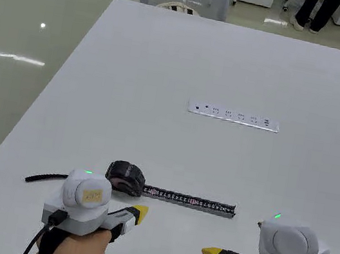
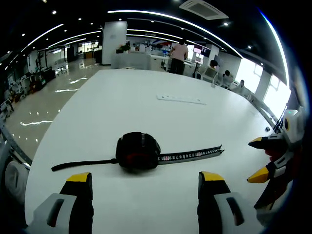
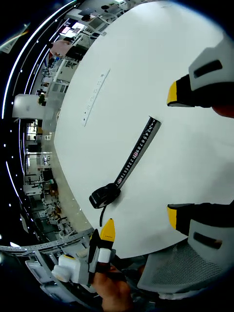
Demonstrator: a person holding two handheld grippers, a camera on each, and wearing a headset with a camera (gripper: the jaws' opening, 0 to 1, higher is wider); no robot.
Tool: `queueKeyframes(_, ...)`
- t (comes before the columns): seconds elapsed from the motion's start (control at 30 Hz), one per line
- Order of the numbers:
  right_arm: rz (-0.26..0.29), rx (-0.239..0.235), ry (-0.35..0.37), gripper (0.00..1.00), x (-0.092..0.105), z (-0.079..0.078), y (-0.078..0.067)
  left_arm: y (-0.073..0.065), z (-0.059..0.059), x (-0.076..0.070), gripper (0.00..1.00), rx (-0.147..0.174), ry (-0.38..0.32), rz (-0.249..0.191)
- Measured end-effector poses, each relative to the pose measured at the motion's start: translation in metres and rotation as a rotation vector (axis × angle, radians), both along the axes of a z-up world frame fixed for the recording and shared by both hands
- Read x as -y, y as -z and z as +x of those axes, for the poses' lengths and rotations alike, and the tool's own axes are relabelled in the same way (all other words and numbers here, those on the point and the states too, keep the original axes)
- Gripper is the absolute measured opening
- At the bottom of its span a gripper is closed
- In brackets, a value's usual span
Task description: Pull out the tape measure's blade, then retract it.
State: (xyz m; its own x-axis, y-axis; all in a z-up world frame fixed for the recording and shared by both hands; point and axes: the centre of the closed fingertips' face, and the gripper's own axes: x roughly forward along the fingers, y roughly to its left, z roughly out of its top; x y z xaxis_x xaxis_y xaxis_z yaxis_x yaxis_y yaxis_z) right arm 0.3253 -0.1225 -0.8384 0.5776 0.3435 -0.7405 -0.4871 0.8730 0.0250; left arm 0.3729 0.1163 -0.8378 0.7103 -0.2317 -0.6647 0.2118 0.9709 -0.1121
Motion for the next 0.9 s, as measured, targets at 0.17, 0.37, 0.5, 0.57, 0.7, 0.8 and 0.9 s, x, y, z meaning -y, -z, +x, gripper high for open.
queueKeyframes(0.17, -0.032, -0.019, -0.042, 0.83, 0.001, 0.013, 0.012, 0.01, 0.014, 0.003, 0.85, -0.013, -0.018, -0.005)
queueKeyframes(0.37, -0.042, -0.028, -0.054, 0.82, 0.002, 0.02, 0.021, 0.014, 0.019, 0.007, 0.85, -0.02, -0.021, -0.01)
queueKeyframes(0.5, -0.043, -0.029, -0.055, 0.81, 0.003, 0.022, 0.022, 0.015, 0.02, 0.007, 0.85, -0.022, -0.02, -0.008)
queueKeyframes(0.57, -0.043, -0.029, -0.056, 0.81, 0.003, 0.022, 0.022, 0.015, 0.02, 0.008, 0.84, -0.022, -0.02, -0.008)
queueKeyframes(0.7, -0.057, -0.039, -0.069, 0.81, 0.006, 0.032, 0.031, 0.022, 0.03, 0.012, 0.84, -0.025, -0.025, -0.013)
queueKeyframes(0.8, -0.065, -0.045, -0.077, 0.81, 0.006, 0.034, 0.034, 0.023, 0.036, 0.013, 0.83, -0.019, -0.028, -0.012)
queueKeyframes(0.9, -0.071, -0.049, -0.087, 0.81, 0.007, 0.036, 0.037, 0.023, 0.04, 0.014, 0.82, -0.013, -0.031, -0.013)
